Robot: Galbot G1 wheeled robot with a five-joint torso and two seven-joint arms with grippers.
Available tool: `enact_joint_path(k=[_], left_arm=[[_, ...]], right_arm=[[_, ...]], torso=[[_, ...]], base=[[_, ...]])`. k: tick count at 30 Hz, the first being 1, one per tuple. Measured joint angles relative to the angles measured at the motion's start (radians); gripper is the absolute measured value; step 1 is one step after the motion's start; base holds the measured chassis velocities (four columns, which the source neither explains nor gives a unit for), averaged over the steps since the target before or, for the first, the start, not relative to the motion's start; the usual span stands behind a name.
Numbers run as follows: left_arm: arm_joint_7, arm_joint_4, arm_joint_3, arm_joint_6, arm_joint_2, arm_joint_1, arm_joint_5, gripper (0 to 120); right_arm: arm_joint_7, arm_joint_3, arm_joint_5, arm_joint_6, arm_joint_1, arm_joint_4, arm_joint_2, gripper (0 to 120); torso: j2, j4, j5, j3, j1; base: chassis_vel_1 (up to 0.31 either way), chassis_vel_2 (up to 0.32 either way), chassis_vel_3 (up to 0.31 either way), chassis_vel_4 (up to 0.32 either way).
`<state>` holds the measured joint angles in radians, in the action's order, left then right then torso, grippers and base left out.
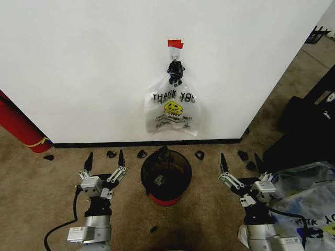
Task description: Pick up the garbage bag from the wall and place it over the trash bin.
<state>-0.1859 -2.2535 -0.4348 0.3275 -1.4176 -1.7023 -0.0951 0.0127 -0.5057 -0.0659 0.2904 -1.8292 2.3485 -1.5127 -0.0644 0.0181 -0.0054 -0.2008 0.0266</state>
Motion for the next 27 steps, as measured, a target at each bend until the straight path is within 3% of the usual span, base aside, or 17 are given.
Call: enact_joint_path(k=[27], left_arm=[[-0.008, 0.022, 0.003, -0.011, 0.006, 0.016, -0.026, 100]], right_arm=[[-0.004, -0.008, -0.047, -0.012, 0.004, -0.015, 0.016, 100]], torso=[[0.0, 0.0, 0.0, 0.0, 0.0]], base=[[0.0, 0.0, 0.0, 0.0]])
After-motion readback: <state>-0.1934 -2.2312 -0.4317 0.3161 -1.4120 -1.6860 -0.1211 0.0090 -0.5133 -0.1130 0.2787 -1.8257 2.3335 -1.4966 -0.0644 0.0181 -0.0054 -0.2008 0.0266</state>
